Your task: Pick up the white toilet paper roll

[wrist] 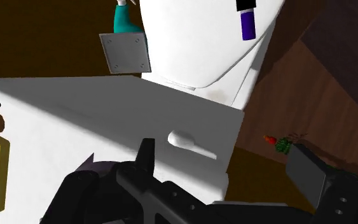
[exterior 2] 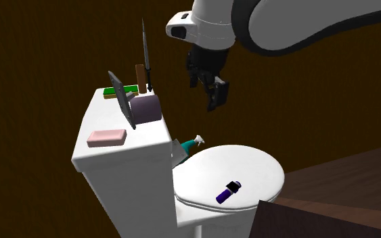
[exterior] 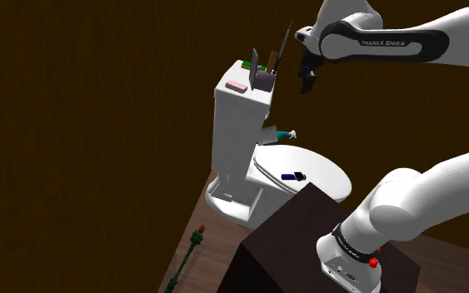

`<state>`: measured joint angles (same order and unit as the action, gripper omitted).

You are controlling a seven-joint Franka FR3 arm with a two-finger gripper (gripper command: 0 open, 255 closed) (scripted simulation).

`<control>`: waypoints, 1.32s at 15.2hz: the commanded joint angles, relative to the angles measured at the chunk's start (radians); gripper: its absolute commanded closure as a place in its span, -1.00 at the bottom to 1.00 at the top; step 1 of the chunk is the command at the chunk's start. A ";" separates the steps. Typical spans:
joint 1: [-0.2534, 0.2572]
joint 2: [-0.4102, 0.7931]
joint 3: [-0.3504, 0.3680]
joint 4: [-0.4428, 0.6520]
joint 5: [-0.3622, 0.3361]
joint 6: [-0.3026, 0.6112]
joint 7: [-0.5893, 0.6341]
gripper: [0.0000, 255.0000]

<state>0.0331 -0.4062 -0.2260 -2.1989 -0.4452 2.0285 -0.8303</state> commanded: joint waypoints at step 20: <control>0.016 0.421 -0.094 0.231 -0.044 0.402 -0.318 -1.00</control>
<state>0.0497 0.0135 -0.3196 -1.9627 -0.4865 2.4235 -1.1511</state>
